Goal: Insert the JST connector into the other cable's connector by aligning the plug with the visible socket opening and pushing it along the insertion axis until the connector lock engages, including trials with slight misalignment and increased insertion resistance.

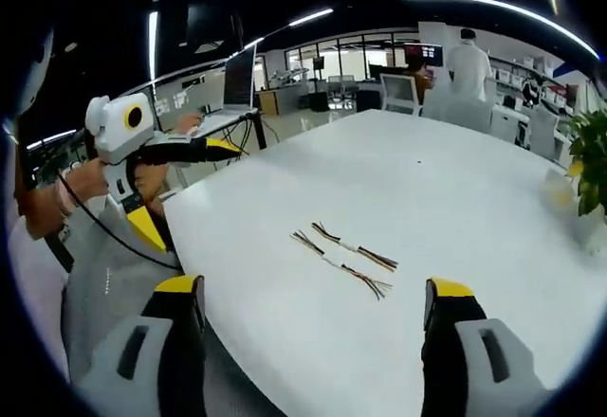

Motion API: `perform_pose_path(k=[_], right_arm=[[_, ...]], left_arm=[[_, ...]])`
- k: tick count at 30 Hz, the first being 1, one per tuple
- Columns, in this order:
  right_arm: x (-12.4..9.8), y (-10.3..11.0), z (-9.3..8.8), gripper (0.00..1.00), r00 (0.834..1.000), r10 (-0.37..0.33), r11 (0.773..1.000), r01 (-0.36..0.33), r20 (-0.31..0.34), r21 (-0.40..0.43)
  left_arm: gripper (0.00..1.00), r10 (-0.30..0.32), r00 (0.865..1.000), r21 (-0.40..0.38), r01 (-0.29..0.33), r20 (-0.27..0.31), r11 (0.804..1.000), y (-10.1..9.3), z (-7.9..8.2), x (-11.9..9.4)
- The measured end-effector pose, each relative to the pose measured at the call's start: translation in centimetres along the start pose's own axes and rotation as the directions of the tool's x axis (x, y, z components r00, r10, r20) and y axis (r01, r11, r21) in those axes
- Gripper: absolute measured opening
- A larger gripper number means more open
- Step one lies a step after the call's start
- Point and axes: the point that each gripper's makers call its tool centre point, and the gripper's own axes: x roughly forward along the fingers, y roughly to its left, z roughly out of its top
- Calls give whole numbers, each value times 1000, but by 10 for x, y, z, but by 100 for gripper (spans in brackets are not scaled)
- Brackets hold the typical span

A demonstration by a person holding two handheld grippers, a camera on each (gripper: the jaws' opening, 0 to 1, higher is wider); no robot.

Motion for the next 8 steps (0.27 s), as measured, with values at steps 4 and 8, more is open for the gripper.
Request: perform_pose_path(k=[4,8], right_arm=[[-3,-1,-7,97,1000,-27,1000,27,-11,8],[-3,2,-14,97,999,-37,999,37,-16,21]], left_arm=[[99,26,999,-19,-27,-27,999,1,-11,-7],[99,54,996,-26,-56,-74,998,3,-27,-13]])
